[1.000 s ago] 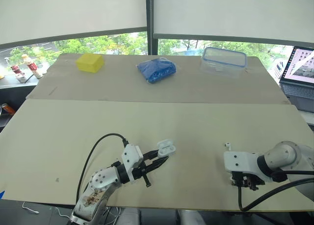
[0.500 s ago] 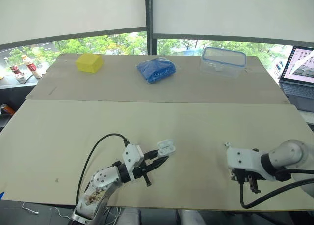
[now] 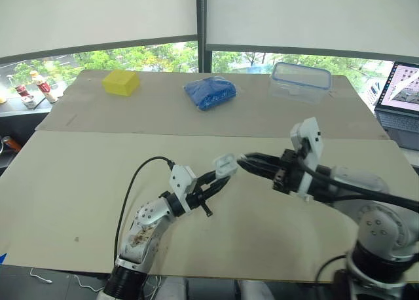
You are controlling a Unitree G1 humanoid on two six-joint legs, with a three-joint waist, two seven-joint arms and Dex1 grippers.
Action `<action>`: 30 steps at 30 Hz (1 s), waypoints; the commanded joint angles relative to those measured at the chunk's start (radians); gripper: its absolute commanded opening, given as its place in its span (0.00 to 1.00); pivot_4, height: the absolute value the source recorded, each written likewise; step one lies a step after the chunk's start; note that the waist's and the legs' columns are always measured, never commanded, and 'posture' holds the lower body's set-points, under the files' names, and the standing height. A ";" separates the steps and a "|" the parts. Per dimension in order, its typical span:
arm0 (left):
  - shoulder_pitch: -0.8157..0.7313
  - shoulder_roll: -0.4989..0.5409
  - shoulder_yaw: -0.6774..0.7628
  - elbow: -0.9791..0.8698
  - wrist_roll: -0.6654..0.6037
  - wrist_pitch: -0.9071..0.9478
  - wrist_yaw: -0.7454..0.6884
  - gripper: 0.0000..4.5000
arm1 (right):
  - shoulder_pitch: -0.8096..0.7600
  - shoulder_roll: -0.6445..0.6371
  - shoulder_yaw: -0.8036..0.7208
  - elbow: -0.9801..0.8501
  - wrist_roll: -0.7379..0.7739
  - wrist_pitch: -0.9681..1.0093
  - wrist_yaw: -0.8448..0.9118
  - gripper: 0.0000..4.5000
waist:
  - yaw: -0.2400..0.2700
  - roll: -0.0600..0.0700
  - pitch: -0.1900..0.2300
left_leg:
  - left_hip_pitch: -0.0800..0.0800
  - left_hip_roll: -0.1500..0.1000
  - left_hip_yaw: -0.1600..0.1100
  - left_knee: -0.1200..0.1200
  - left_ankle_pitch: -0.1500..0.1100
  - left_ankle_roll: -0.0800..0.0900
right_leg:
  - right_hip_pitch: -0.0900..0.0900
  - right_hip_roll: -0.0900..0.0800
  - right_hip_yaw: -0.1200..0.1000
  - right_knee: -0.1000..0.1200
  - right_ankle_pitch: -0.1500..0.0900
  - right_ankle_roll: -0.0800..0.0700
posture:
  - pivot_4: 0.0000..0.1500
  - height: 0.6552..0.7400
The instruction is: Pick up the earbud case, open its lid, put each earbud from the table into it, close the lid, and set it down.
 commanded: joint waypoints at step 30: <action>-0.099 -0.029 0.023 -0.011 -0.050 0.064 0.025 0.12 | 0.187 0.137 0.313 0.107 -0.124 -0.502 -0.318 0.08 | -0.031 0.000 0.000 | 0.000 0.000 0.000 -0.001 0.000 0.000 | -0.001 0.001 0.000 0.001 0.000 0.000 | 1.00 0.36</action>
